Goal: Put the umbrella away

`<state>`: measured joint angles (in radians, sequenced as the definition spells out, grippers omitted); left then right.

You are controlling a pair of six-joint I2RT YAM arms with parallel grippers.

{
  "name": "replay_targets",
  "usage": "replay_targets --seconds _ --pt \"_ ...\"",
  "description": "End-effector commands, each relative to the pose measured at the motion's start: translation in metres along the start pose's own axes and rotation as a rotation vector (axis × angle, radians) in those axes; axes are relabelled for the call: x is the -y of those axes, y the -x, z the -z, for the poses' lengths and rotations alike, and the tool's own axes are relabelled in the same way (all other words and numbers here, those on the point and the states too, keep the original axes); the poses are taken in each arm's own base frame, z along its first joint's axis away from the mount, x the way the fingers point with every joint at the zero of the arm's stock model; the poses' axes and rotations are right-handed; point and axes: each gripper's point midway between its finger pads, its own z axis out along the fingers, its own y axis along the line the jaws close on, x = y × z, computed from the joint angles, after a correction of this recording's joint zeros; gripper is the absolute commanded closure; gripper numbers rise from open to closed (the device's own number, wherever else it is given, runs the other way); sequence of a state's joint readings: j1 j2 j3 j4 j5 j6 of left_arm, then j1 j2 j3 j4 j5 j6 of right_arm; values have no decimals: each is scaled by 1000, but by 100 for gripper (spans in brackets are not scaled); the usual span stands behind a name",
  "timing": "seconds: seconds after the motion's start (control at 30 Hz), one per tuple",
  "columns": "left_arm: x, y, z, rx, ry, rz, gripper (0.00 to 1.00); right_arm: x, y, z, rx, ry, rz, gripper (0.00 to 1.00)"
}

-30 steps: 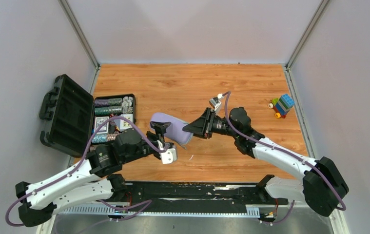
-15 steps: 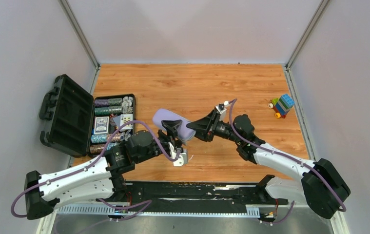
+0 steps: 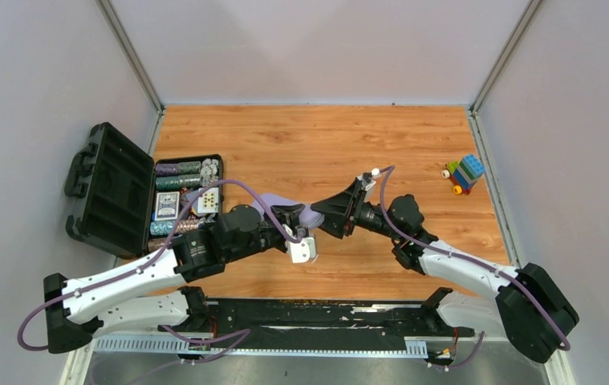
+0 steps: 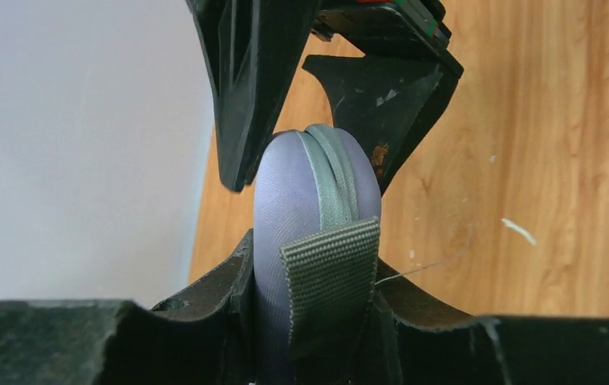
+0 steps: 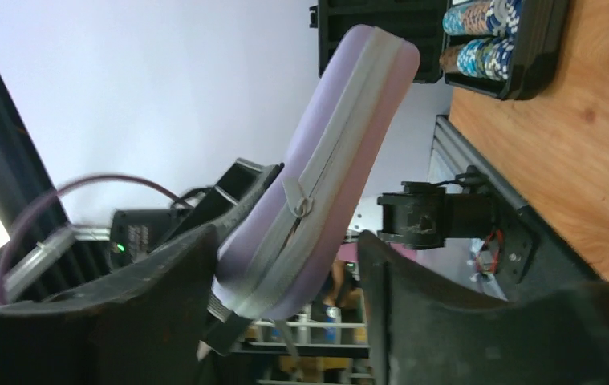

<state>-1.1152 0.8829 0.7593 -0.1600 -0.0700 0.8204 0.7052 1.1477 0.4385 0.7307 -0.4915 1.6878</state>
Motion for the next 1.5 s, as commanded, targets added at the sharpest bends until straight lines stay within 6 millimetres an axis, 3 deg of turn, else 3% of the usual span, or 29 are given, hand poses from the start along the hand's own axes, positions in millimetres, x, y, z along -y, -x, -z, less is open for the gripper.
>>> replay_targets --seconds 0.0,0.1,0.2,0.33,0.47,0.57,0.67,0.87,1.0,1.13,1.47 --pt "-25 16 28 -56 39 299 100 -32 -13 13 -47 122 386 31" --pt "-20 18 38 -122 1 498 100 -22 2 21 23 54 721 24" --pt "-20 17 44 -232 -14 779 100 -29 22 34 161 33 1052 29" --pt "-18 23 52 -410 -106 990 100 -36 31 56 329 122 1576 30" --pt "-18 48 52 -431 -230 1168 100 -21 36 50 359 84 1906 29" --pt "-12 56 55 -492 -314 1235 100 -14 31 42 371 116 1969 28" --pt "6 63 49 -552 -433 1323 100 -14 17 35 398 197 1970 28" --pt "21 68 37 -588 -494 1445 100 -14 -9 17 395 293 1981 27" --pt "19 63 33 -604 -454 1462 100 -9 -24 9 361 321 2001 31" --pt "20 65 25 -555 -443 1488 100 -13 -35 8 365 362 1986 41" --pt "10 62 28 -519 -382 1478 100 -3 -31 8 377 312 1977 74"
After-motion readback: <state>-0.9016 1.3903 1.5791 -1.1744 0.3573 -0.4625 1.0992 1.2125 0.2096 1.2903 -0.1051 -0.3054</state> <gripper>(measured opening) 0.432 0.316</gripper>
